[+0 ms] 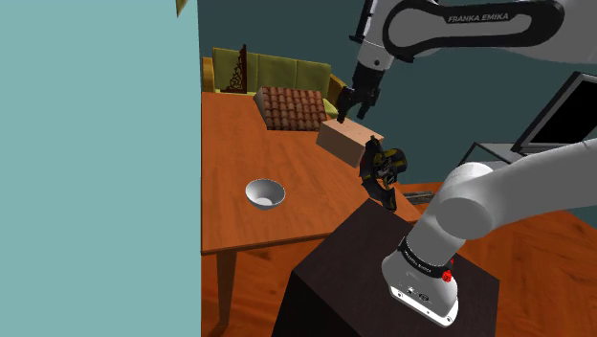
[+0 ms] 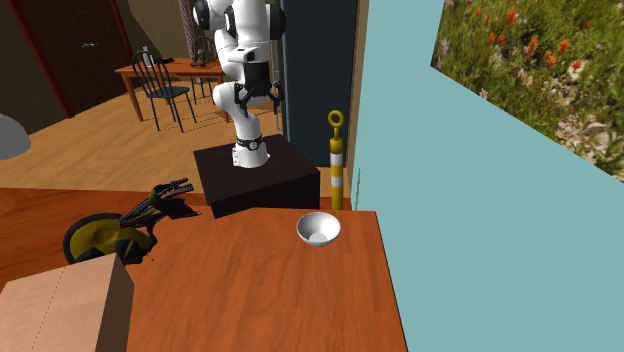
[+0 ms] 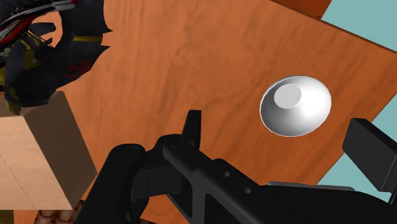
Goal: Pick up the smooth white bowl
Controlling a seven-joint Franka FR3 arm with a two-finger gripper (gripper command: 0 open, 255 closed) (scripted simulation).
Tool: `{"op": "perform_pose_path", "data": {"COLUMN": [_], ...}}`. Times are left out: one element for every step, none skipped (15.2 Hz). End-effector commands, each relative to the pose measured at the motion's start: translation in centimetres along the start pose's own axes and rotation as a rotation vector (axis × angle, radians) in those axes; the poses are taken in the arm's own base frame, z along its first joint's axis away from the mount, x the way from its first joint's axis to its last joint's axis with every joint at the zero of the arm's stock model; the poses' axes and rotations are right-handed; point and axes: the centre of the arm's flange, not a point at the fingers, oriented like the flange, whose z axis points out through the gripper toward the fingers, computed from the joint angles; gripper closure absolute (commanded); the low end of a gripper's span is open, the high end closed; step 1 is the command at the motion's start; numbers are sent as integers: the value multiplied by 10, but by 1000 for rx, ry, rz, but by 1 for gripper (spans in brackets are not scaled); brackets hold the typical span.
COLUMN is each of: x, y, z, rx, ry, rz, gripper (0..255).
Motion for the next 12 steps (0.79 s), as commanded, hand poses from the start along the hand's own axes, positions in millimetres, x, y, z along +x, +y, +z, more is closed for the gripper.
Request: {"op": "perform_pose_path", "data": {"x": [10, 15, 19, 24, 29, 33, 38, 43, 47, 52, 57, 62], "y": [-4, -6, -7, -8, -10, -12, -13, -15, -17, -18, -20, -22], "z": [23, 35, 47, 59, 71, 84, 96, 108, 120, 132, 143, 155], "rx": [8, 12, 16, 20, 24, 28, 31, 35, 39, 43, 47, 51], "ry": [8, 10, 13, 15, 17, 20, 22, 24, 27, 29, 31, 34], "rz": [1, 2, 2, 3, 3, 4, 4, 5, 5, 6, 6, 7], "gripper": [0, 0, 0, 0, 0, 0, 0, 0, 0, 0, 0, 0]}}
